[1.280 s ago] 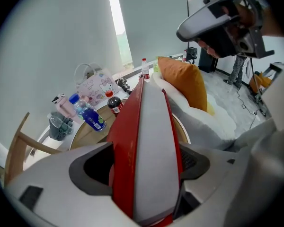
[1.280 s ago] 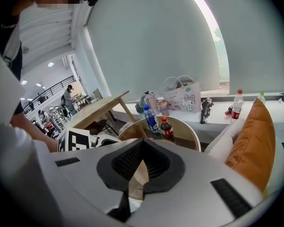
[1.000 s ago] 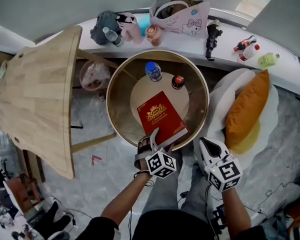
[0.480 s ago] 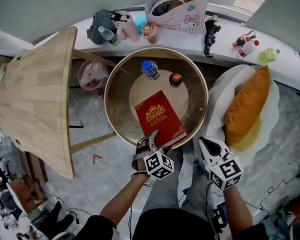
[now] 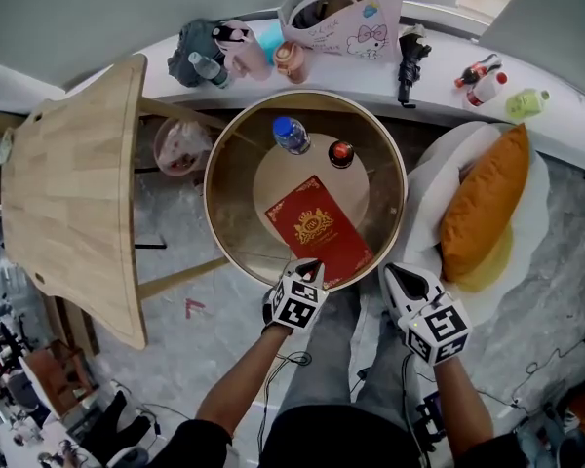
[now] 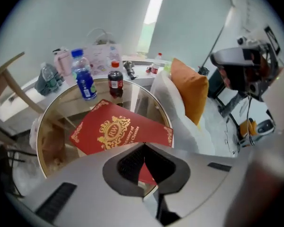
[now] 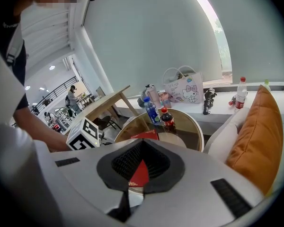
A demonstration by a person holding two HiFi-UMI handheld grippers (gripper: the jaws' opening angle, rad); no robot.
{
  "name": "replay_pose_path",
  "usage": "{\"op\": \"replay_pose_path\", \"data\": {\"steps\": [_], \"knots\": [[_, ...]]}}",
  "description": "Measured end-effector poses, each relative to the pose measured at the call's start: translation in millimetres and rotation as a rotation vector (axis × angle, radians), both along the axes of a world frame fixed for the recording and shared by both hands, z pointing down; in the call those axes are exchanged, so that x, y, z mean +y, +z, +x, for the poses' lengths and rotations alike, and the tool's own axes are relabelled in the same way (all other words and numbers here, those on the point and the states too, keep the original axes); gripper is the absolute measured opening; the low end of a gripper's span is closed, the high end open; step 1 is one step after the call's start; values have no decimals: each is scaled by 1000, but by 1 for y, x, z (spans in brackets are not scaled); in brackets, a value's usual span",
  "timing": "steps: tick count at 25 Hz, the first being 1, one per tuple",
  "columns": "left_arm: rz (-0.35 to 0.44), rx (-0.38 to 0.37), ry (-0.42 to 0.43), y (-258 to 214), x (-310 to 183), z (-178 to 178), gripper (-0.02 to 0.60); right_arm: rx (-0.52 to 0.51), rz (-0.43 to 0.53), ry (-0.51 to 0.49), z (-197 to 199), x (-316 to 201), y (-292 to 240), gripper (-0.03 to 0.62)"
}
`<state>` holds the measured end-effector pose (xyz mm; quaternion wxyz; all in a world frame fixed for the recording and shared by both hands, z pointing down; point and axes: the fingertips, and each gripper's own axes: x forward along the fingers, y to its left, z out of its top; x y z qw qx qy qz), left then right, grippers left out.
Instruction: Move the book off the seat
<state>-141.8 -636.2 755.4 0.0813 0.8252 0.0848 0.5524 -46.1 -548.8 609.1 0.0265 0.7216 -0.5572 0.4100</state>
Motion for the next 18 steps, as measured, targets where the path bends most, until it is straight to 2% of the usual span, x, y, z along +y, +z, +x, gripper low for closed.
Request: {"op": "replay_pose_path", "data": {"steps": [2, 4, 10, 14, 18], "knots": [[-33, -8, -74, 4, -8, 1, 14, -2, 0, -3, 0, 1, 2, 6], [-52, -8, -109, 4, -11, 1, 14, -4, -2, -6, -1, 2, 4, 6], [-57, 21, -139, -4, -7, 0, 13, 5, 0, -5, 1, 7, 1, 6], [-72, 77, -189, -26, -5, 8, 13, 21, 13, -7, 6, 9, -13, 6], [-71, 167, -257, -68, -8, 19, 12, 59, 42, -23, 13, 7, -41, 6]]}}
